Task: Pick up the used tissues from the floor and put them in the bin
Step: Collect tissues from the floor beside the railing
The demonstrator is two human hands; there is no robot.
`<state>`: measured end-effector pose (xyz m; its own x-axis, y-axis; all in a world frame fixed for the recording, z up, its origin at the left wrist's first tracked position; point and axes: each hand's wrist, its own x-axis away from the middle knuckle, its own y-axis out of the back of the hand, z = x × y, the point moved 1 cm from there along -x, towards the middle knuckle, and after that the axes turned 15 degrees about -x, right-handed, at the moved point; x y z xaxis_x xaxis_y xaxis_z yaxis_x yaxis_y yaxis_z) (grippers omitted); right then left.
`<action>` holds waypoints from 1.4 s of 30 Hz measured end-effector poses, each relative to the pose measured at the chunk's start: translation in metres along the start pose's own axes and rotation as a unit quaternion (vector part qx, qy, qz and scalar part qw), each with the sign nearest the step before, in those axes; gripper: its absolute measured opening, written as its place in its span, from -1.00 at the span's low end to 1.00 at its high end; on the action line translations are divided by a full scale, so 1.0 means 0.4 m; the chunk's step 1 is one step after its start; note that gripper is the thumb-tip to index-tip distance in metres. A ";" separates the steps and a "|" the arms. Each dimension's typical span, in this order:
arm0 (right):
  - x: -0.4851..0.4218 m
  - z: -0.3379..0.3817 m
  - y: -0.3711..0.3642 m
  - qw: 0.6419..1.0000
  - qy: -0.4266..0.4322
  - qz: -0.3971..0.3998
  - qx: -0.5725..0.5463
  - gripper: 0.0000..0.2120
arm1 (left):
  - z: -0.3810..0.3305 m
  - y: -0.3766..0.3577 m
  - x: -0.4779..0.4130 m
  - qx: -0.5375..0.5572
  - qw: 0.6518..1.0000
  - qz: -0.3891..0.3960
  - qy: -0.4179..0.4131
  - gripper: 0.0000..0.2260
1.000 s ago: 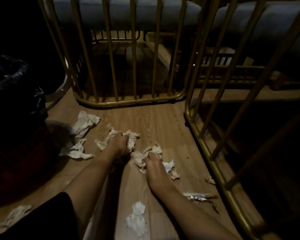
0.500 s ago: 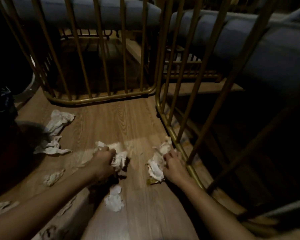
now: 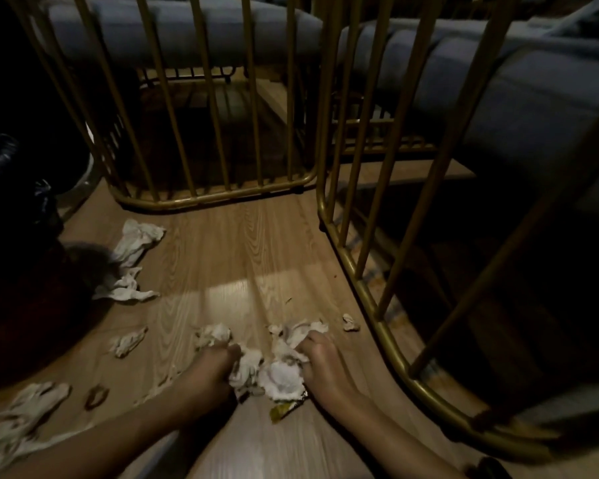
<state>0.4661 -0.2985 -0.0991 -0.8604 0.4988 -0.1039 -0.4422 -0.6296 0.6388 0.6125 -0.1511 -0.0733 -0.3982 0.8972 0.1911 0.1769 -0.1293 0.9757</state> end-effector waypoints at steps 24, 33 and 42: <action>0.047 -0.051 0.080 0.998 -0.019 0.031 0.052 -0.73 | 0.001 -0.023 -0.119 -0.094 0.994 -0.039 -0.031 -0.57; 0.139 -0.026 0.021 0.990 0.065 0.107 0.068 -0.66 | 0.082 -0.020 -0.005 -0.091 0.995 -0.016 -0.031 -0.54; -0.007 0.046 0.081 0.993 0.107 0.027 -0.028 -0.80 | 0.158 -0.034 0.064 -0.101 0.995 0.011 0.005 -0.51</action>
<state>0.4589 -0.3093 -0.0641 -0.9147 0.3288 -0.2348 -0.4023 -0.6873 0.6048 0.6568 -0.0997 -0.0885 -0.4044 0.8893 0.2136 0.0028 -0.2324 0.9726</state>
